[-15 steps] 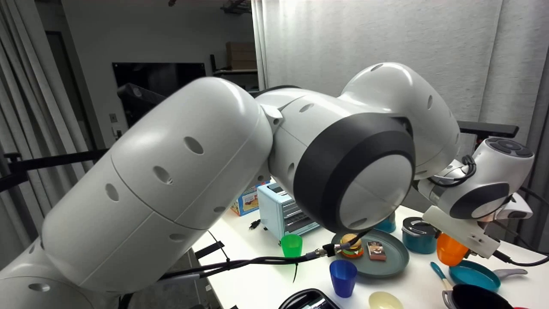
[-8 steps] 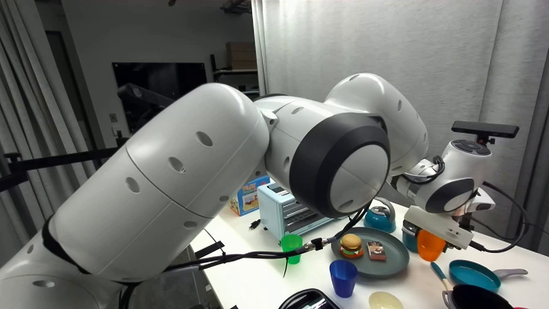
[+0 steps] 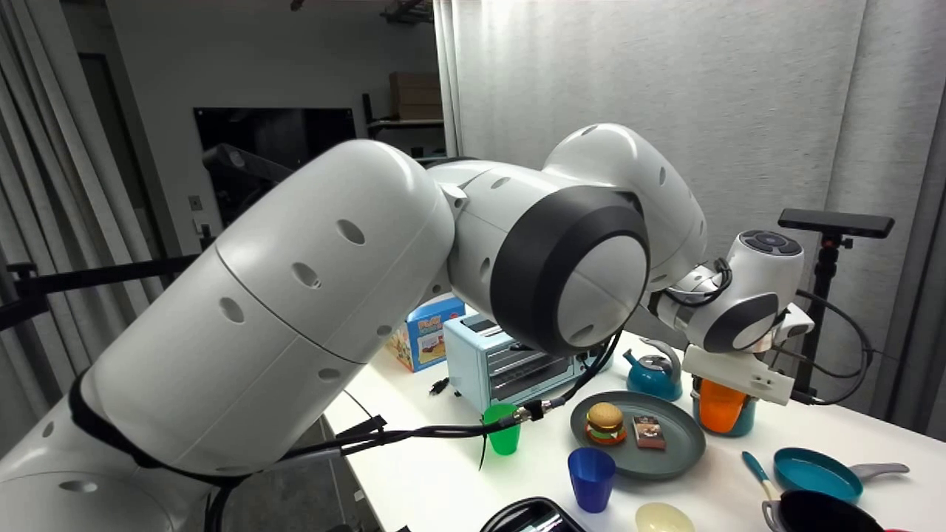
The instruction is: Take the orange cup and pour some of its contents into the pot and some onto the plate.
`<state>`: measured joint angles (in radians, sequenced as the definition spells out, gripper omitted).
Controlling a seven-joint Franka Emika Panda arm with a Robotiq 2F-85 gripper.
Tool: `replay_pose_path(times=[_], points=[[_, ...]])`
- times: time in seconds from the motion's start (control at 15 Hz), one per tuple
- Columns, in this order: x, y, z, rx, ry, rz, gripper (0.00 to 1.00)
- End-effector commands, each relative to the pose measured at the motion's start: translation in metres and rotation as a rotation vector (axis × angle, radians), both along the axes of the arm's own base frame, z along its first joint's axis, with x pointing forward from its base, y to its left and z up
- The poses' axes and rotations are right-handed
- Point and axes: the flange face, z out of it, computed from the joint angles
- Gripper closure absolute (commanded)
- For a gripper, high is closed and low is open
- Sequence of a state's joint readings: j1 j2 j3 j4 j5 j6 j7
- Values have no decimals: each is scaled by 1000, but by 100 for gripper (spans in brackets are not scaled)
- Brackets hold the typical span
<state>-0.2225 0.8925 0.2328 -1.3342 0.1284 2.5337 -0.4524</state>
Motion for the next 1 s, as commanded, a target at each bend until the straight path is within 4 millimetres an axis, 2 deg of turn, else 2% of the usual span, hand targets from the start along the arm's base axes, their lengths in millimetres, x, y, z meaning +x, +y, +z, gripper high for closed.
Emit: replay_pose_path(times=[0.0,0.53,0.93], points=[[-10,23,3,5,-3,76,49],[-27,72,-11,27,14,204,49],[-28,92,4,-39,-226,250,49]])
